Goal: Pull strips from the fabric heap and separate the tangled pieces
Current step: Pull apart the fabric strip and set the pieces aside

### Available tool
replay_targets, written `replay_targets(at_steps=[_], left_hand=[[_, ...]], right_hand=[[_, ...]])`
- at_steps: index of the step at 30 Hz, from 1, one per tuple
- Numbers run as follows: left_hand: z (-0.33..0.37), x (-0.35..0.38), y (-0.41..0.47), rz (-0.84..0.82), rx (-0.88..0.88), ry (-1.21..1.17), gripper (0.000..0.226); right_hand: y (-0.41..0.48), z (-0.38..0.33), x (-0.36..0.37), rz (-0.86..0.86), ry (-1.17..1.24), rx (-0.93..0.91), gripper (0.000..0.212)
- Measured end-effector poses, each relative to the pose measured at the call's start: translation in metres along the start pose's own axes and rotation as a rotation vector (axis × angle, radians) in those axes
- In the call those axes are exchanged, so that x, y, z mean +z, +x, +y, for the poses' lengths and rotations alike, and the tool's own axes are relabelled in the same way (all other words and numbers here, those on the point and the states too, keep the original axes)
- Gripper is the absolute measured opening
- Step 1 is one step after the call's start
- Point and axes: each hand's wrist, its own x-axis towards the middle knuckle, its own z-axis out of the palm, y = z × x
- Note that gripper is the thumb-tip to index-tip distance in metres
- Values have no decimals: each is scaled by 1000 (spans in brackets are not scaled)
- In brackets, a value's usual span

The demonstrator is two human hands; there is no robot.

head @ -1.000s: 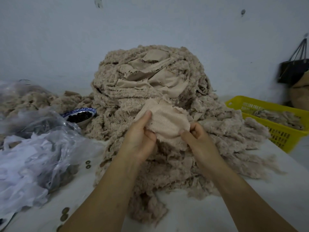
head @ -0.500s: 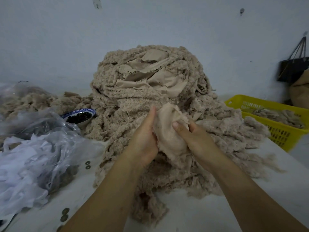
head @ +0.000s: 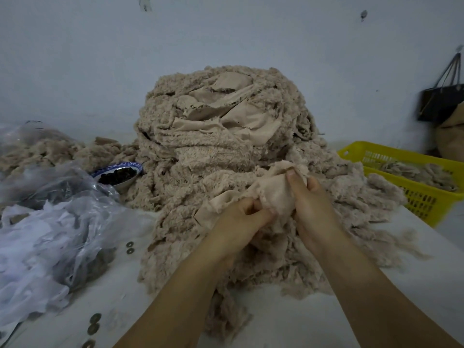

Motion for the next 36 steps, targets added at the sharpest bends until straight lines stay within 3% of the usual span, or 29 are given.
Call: replay_targets(at_steps=[5, 8, 12, 15, 22, 26, 29, 31, 33, 36], left_hand=[[3, -7, 7, 33, -131, -520, 21], [7, -5, 8, 28, -140, -688, 12], [4, -4, 7, -38, -105, -631, 34], [3, -2, 7, -32, -76, -555, 24], [11, -11, 3, -45, -91, -777, 20], [14, -10, 2, -74, -95, -753, 22], [14, -11, 3, -102, -50, -679, 24], [11, -9, 3, -110, -27, -530, 26], [6, -5, 1, -120, -32, -326, 30], [0, -6, -2, -161, -60, -92, 32]], right_hand=[[0, -2, -6, 20, 88, 28, 14], [-1, -1, -5, 29, 114, 26, 14], [-2, 0, -3, 33, 136, 39, 13], [0, -1, -4, 30, 168, 58, 13], [4, 1, -9, 42, 240, 102, 13], [3, 0, -10, 10, 244, 161, 15], [-1, 0, -11, -148, 192, 240, 27], [-5, 1, -11, -311, 62, 311, 38], [-7, 5, -12, -444, -165, 373, 37], [0, 5, -18, -415, -376, 345, 20]])
